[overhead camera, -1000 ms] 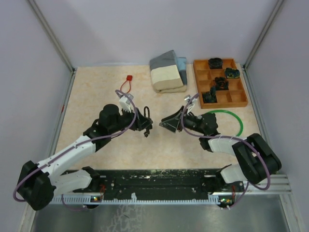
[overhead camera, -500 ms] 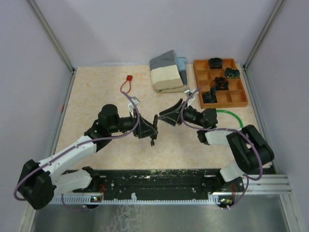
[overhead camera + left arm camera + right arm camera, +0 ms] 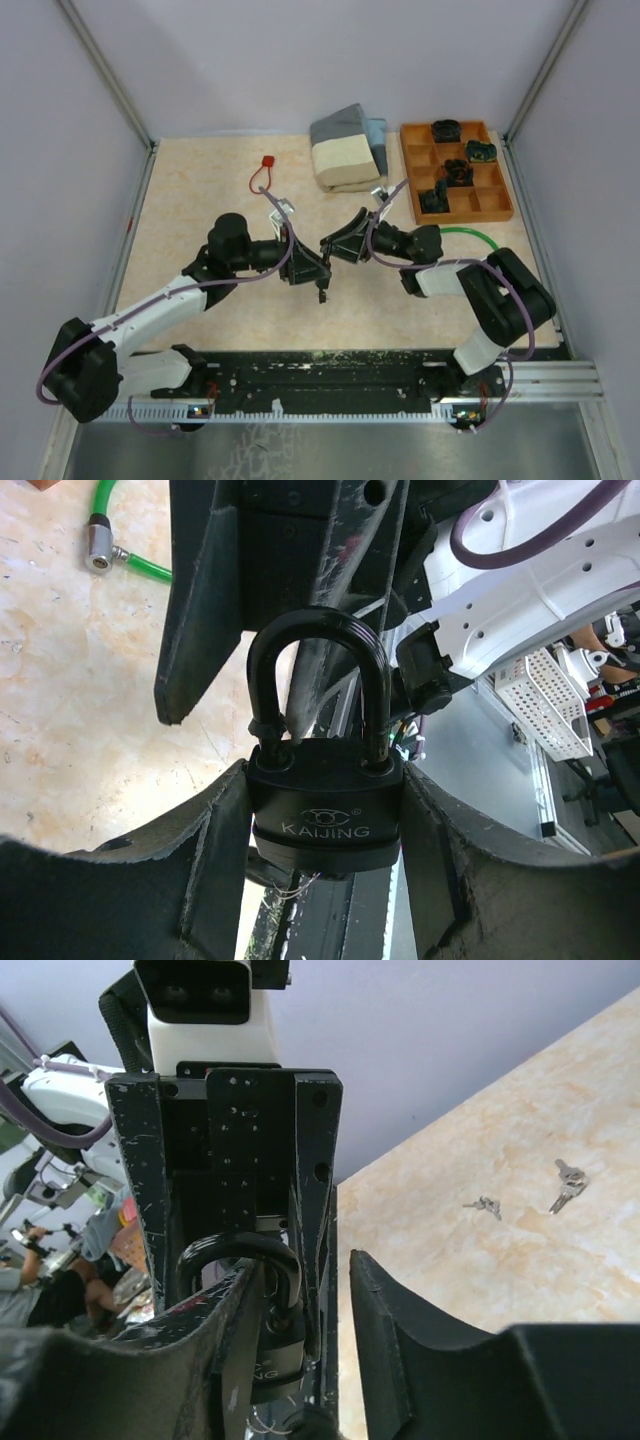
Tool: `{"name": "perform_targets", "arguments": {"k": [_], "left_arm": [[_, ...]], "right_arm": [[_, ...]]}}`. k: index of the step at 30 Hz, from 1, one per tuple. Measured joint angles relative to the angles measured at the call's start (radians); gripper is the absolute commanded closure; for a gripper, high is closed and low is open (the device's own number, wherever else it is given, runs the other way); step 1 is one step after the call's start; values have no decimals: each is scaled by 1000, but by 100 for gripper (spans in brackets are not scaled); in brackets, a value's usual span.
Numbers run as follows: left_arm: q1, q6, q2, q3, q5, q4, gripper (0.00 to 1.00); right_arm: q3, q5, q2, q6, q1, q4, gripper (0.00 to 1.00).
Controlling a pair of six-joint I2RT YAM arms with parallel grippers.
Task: Unlock with the key
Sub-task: Unlock the lock.
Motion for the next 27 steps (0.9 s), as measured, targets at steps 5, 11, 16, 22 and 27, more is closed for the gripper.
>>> {"name": "perform_targets", "arguments": {"k": [5,11,16,22,27], "left_arm": [[0,2,5,0,-12,-7,100],[-13,87,-5,36,-156,-164,100],[-31,131,-2,54,-237,-237,100],[-39,141,40,66,-307,-256,100],[-51,142,122,122,-458,-335,100]], "right_arm": [[4,-8,17,7,6,2,96],[3,31,-10,-80,6,-148,100],[10,112,-132,-248,24,-461,100],[49,216,-221,-406,32,-779,100],[79,348,-227,-502,28,-996,92]]}}
